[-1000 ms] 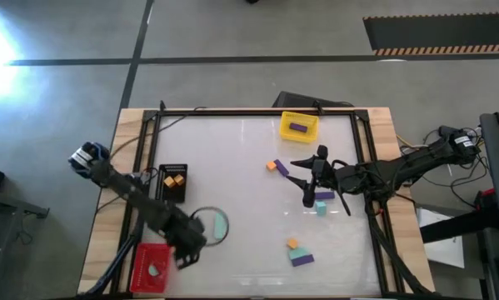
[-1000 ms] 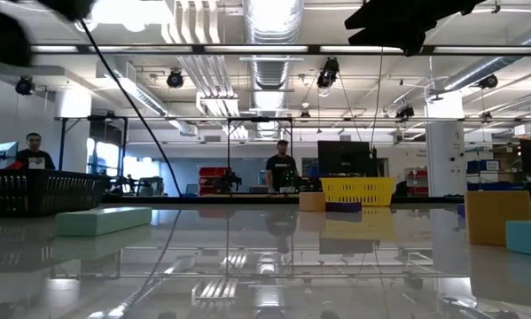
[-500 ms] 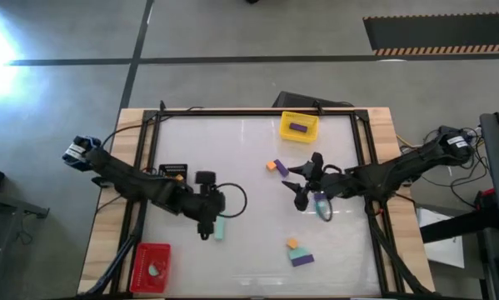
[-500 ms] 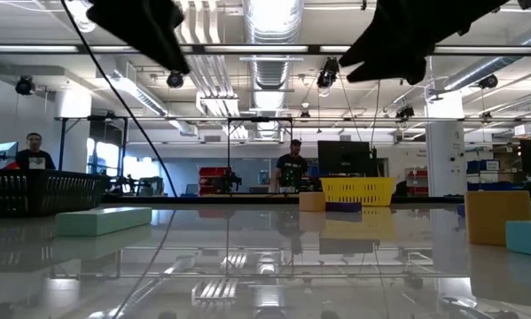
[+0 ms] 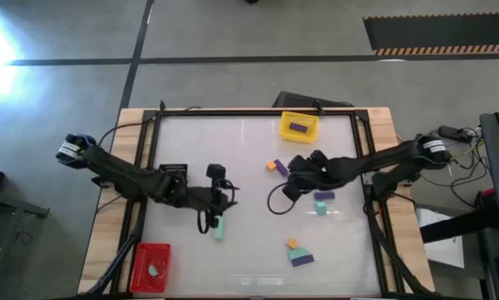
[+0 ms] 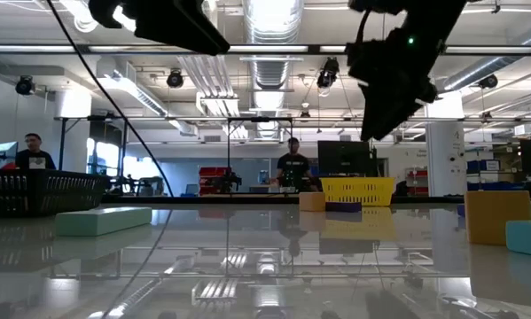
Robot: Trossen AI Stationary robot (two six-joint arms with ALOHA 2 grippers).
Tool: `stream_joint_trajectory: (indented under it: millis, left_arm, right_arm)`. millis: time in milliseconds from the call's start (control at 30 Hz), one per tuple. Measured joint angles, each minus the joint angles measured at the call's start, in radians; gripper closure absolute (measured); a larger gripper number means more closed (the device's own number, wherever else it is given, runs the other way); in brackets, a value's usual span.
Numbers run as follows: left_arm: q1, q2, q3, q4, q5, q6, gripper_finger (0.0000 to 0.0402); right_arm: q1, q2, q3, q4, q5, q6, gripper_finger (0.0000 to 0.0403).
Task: Sort & place blocks by color
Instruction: Put the purple block into the yellow bin
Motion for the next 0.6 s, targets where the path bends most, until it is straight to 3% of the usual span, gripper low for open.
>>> stream_joint_trajectory:
  millis: [233,400,600]
  left_arm:
    - [0.058,-0.083,-0.035,0.008,-0.007,-0.008,0.0208]
    - [0.064,-0.122,-0.076,0.041,-0.009,-0.008,0.0208]
    - [0.064,-0.153,-0.096,0.032,-0.094,-0.008,0.0207]
  right_arm:
    - [-0.078,0.075,0.002,-0.009,-0.116,-0.007,0.0184]
    - [-0.144,0.112,-0.003,-0.006,-0.124,-0.032,0.0184]
    - [-0.212,0.136,-0.004,0.088,-0.174,-0.102,0.0184]
